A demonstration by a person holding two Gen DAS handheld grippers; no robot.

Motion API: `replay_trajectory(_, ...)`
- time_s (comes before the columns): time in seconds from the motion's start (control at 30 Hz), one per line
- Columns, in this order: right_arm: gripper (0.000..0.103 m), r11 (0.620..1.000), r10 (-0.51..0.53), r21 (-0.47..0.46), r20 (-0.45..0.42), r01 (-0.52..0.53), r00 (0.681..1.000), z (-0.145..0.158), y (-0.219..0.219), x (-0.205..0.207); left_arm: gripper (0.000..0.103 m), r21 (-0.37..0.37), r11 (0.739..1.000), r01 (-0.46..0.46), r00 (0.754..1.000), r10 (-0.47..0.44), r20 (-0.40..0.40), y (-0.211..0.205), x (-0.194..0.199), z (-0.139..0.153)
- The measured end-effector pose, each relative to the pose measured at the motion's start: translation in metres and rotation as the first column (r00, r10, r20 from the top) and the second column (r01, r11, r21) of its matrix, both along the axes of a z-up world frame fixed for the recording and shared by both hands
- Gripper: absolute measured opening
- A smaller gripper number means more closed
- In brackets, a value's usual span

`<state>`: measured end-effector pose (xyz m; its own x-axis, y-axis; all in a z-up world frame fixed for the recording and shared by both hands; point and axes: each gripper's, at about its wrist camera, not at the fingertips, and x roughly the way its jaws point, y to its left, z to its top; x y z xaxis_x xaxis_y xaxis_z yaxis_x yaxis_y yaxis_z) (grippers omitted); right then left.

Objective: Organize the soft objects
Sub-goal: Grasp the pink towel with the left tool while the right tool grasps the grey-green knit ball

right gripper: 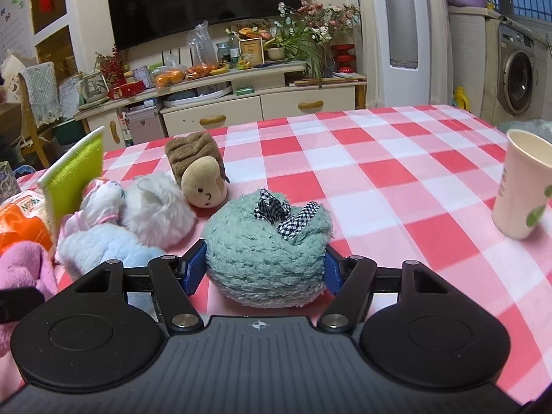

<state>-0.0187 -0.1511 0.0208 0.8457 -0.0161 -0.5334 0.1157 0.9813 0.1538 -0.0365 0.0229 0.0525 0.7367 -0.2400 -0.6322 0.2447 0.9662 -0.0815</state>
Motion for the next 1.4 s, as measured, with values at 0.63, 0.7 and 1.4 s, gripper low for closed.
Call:
replay_trajectory(0.63, 0.08, 0.998, -0.055, 0.032, -0.011, 0.055, 0.998, 0.009, 0.006, -0.041, 0.064, -0.072, 0.997, 0.021, 0.999, -0.019, 0.037, 0.021, -0.015, 0.017)
replay_trajectory(0.7, 0.08, 0.998, -0.052, 0.022, -0.005, 0.052, 0.999, 0.012, 0.009, -0.045, 0.064, -0.078, 0.997, 0.024, 0.999, -0.02, 0.042, 0.024, -0.018, 0.019)
replay_trajectory(1.4, 0.08, 0.999, 0.032, -0.036, 0.094, -0.029, 0.995, 0.061, 0.053, -0.077, 0.064, -0.164, 0.986, 0.016, 0.994, 0.002, 0.109, 0.057, -0.032, 0.044)
